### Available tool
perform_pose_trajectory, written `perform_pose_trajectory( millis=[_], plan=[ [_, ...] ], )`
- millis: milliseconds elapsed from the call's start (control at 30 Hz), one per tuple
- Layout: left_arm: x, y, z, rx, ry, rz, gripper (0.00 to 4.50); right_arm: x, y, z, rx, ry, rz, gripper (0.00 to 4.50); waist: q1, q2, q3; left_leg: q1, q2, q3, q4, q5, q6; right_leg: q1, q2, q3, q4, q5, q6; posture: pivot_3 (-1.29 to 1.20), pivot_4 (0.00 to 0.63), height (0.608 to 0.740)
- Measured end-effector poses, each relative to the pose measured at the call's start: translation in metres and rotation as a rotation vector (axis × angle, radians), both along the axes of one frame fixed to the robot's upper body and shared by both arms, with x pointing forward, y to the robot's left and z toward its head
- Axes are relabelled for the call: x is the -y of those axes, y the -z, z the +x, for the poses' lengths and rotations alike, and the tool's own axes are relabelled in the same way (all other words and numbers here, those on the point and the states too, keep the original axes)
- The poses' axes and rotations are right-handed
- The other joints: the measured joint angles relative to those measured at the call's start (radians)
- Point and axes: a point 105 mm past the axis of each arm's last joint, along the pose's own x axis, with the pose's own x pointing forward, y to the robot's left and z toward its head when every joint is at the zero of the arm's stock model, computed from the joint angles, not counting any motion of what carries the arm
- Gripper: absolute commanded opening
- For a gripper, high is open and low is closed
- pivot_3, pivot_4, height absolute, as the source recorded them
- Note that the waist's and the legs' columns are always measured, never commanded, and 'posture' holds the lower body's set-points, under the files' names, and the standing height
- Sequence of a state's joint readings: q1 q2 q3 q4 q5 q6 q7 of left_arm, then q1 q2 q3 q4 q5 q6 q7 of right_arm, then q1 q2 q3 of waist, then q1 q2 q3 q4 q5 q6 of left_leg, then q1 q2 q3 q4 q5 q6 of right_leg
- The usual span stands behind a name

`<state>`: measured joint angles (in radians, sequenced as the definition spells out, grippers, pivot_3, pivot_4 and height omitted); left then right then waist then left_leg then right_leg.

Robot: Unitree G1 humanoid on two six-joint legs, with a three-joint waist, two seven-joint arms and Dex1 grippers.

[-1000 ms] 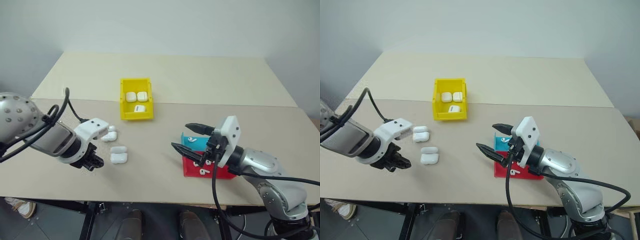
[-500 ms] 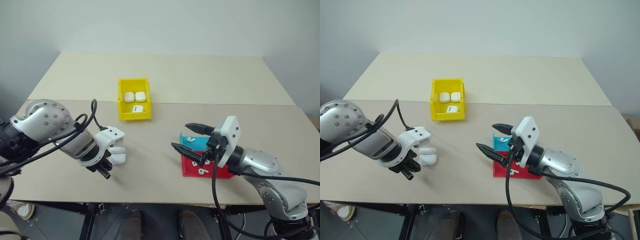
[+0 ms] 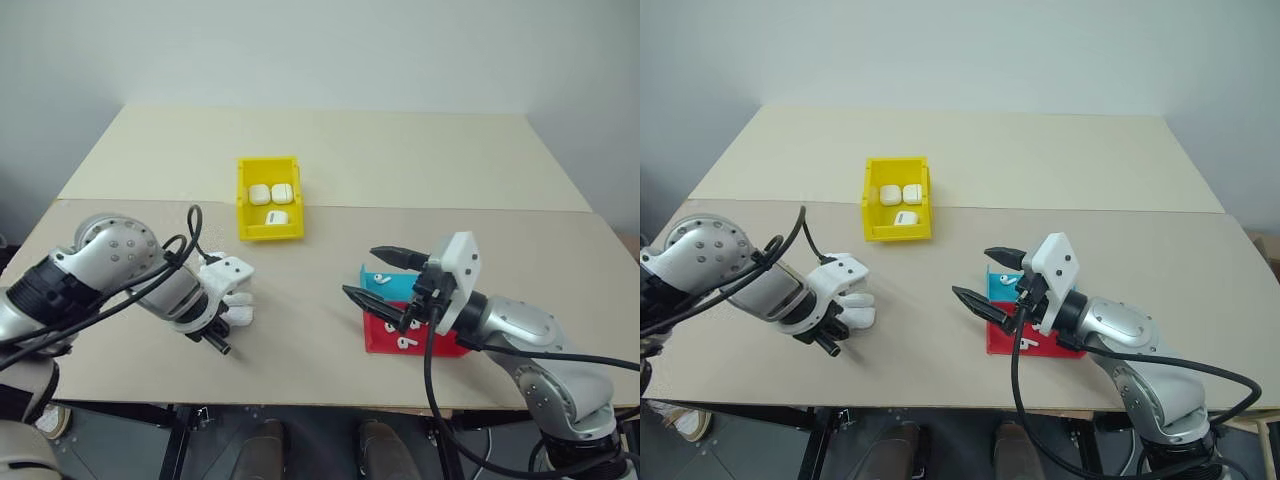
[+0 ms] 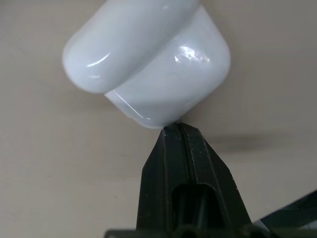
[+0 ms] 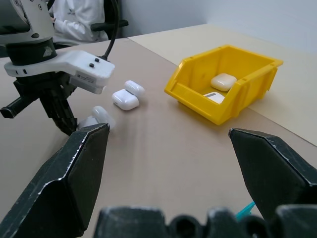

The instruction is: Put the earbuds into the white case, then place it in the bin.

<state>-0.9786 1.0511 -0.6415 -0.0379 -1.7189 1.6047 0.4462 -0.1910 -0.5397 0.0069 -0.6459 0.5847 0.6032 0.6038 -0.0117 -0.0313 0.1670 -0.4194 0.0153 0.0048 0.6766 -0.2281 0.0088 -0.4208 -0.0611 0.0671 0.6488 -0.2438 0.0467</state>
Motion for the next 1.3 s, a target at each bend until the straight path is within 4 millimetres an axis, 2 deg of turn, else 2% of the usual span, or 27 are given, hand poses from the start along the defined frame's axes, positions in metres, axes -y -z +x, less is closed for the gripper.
perform_pose_trajectory(
  millis=[167, 400, 567, 700, 933, 1033, 1167, 1300],
  plan=[
    [-0.004, -0.003, 0.01, 0.032, -0.043, 0.004, 0.03, 0.0, 0.0, 0.0, -0.001, -0.005, 0.002, 4.5, 0.0, 0.0, 0.0, -0.001, 0.0, 0.0, 0.0, 0.0, 0.0, -0.001, 0.0, 0.0, 0.0, 0.0, 0.0, 0.0, 0.15, 0.74],
    [-0.006, -0.005, 0.009, 0.035, -0.04, -0.002, 0.03, -0.002, 0.0, -0.001, -0.003, -0.017, 0.008, 4.5, -0.002, 0.0, 0.0, -0.001, 0.0, 0.0, 0.0, 0.0, 0.0, -0.001, 0.0, 0.0, 0.0, 0.0, 0.0, 0.0, 0.15, 0.74],
    [-0.024, -0.028, -0.003, 0.065, -0.034, -0.027, 0.03, -0.004, 0.001, -0.003, -0.006, -0.033, 0.004, 4.5, -0.008, 0.0, 0.0, -0.001, 0.0, 0.0, -0.001, 0.0, 0.0, -0.002, 0.001, 0.0, -0.001, 0.0, 0.0, 0.0, 0.15, 0.74],
    [-0.025, -0.046, -0.015, 0.125, 0.054, -0.052, 0.03, -0.006, 0.003, -0.006, -0.01, -0.055, -0.001, 4.5, -0.001, 0.0, 0.0, -0.001, 0.0, 0.008, -0.001, 0.0, 0.0, -0.001, 0.0, 0.0, -0.001, 0.0, 0.0, 0.0, 0.15, 0.74],
    [-0.014, -0.05, -0.013, 0.293, 0.212, -0.174, 0.03, -0.008, 0.003, -0.009, 0.011, -0.081, -0.007, 4.5, 0.0, 0.0, 0.0, -0.001, 0.001, 0.01, -0.001, 0.0, 0.0, -0.001, 0.0, 0.0, -0.002, 0.0, 0.0, 0.0, 0.15, 0.74],
    [-0.009, -0.054, -0.012, 0.381, 0.311, -0.183, 0.59, -0.007, 0.003, -0.009, 0.016, -0.083, -0.008, 4.5, -0.001, 0.0, 0.0, -0.002, 0.002, 0.01, -0.001, 0.0, 0.0, -0.002, 0.001, 0.0, -0.002, 0.0, 0.0, 0.0, 0.15, 0.74],
    [-0.009, -0.066, -0.004, 0.466, 0.356, -0.156, 1.89, -0.007, 0.002, -0.009, 0.022, -0.084, -0.006, 4.5, -0.001, 0.0, 0.0, -0.001, 0.001, 0.01, -0.001, 0.0, 0.0, -0.001, 0.001, 0.0, -0.002, 0.0, 0.0, 0.0, 0.15, 0.74],
    [-0.009, -0.062, -0.007, 0.412, 0.354, -0.18, 3.23, -0.007, 0.002, -0.009, 0.027, -0.083, -0.003, 4.5, -0.002, 0.0, 0.0, -0.001, 0.002, 0.01, -0.001, 0.0, 0.0, -0.001, 0.001, 0.0, -0.002, 0.0, 0.0, 0.0, 0.15, 0.74]
  ],
)
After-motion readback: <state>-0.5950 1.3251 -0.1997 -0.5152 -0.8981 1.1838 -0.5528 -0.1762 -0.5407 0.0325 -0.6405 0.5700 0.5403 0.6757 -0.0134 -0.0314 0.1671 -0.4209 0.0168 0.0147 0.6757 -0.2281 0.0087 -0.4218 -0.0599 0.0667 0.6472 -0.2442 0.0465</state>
